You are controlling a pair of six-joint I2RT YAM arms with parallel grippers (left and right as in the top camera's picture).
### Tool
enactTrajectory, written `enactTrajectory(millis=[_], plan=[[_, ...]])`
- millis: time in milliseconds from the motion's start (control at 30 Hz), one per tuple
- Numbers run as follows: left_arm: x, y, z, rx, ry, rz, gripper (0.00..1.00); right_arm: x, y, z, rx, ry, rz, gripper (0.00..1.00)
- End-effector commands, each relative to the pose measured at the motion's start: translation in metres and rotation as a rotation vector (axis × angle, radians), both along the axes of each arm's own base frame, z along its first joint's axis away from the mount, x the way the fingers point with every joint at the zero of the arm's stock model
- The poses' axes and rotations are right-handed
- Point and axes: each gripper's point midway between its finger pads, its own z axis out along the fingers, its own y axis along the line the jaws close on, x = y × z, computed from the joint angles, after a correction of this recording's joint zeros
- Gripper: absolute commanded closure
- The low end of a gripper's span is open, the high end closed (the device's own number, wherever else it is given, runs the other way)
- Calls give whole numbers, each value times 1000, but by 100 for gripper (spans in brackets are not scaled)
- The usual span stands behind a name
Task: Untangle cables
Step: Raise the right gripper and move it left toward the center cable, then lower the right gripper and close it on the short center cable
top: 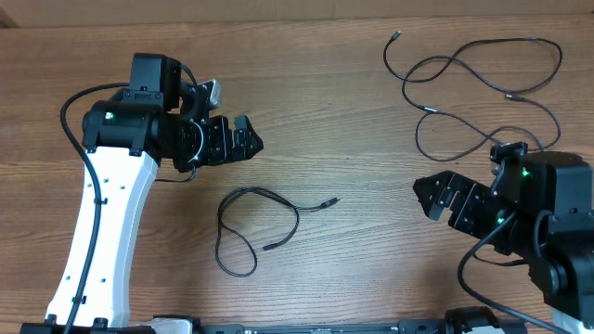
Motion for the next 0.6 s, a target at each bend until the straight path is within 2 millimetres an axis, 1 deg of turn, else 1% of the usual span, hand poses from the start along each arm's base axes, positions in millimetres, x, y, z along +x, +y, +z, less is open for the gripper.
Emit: enactTrajectory(millis=[0,100,200,300,333,367,467,567], plan=[[-6,-17,2,-34,-12,-88,0,3,1,-6,-6,22,2,0],[-13,-32,2,-27,-27,-165,0,7,1,-10,-5,46,4,0],[-17,-42,0,13,-38,-201,0,13,2,-18,-8,84,4,0],[-19,-44,-6,77,-26,-181,0,20,4,-29,-10,137,6,0],[-19,-42,-8,103,-20,-163,0,22,4,-32,-8,152,8,0],[-17,-33,-13,170,-5,-100,0,28,8,-37,7,179,18,0],[-14,-11,-19,273,26,46,0,35,19,-47,56,235,48,0],[-9,9,-22,361,19,114,0,42,28,-59,95,304,69,0]])
